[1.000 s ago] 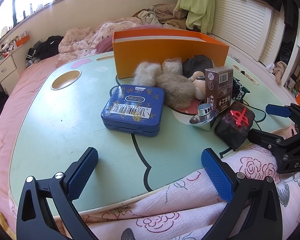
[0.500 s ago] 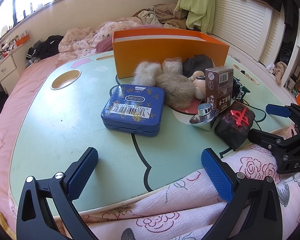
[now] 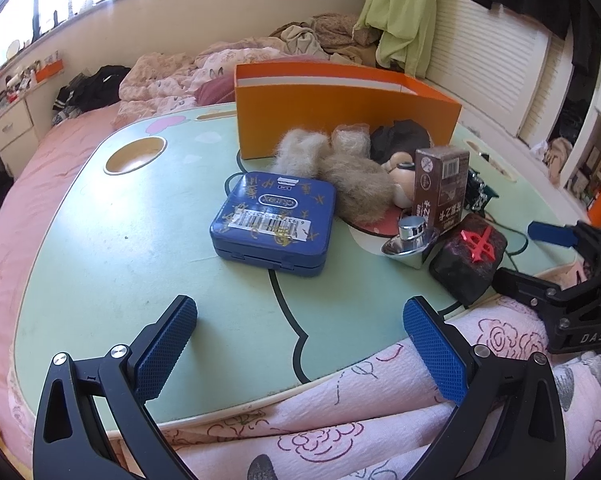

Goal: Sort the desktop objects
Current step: 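Lower the left gripper onto the blue tin and grasp it, then carry the blue tin into the orange box with left while right carries the green car in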

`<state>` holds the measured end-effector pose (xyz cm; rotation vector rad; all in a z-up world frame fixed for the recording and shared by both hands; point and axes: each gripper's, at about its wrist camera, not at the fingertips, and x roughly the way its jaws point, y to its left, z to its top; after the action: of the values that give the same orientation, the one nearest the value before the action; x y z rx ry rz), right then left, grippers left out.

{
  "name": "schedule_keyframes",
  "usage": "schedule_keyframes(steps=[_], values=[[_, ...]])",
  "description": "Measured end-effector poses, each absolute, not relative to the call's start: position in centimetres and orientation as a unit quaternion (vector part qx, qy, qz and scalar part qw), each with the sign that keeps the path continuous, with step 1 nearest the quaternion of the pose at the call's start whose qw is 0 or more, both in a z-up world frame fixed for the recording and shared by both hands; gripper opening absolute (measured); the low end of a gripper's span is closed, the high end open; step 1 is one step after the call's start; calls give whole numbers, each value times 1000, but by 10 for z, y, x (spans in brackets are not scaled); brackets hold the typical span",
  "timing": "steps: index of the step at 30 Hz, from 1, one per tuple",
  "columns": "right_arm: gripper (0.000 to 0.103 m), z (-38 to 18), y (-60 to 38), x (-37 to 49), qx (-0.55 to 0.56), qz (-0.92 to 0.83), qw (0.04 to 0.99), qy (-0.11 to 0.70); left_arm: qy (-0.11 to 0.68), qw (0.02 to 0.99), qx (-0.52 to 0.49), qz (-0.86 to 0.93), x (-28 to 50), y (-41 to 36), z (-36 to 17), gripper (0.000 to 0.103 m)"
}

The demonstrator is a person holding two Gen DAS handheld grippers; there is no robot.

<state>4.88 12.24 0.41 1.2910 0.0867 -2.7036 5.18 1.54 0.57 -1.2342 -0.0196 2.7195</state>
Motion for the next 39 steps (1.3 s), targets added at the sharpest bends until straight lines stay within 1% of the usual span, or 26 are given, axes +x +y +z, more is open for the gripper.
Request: schedule_keyframes(steps=[3,10,13,17,19,20,21,24,26,27,29,33,35,37,39], values=[[103,4,122,49,429,-900,72,29,-26,87,-412,907,49,7,7,103],[103,4,122,49,429,-900,72,29,-34,79,-384,919,31,-6,24,103],[103,4,123,49,430,-900,72,29,-22,88,-394,915,12,-5,25,103],[103,4,123,49,429,-900,72,29,15,85,-432,898,-14,6,16,102],[103,4,123,49,429,-900,73,29,21,92,-432,897,-21,10,15,87],[103,3,123,49,429,-900,73,29,20,102,-433,895,-23,12,13,69],[103,3,123,49,430,-900,73,29,20,106,-435,894,-23,13,12,66],[103,3,122,50,429,-900,75,28,30,108,-423,899,-14,17,10,66],[102,7,125,51,426,-900,88,13,31,109,-418,901,-4,18,10,66],[100,8,126,50,424,-901,92,5,31,106,-415,903,1,17,11,66],[91,15,135,49,418,-903,94,-25,30,102,-405,908,13,15,14,66],[90,37,153,37,397,-912,64,-83,18,102,-393,914,32,11,17,66],[83,46,154,27,391,-914,55,-90,14,104,-393,914,35,11,17,66],[82,52,150,18,387,-917,52,-86,16,102,-394,913,35,14,15,66],[79,53,146,8,394,-914,45,-86,17,98,-397,913,33,15,14,66]])
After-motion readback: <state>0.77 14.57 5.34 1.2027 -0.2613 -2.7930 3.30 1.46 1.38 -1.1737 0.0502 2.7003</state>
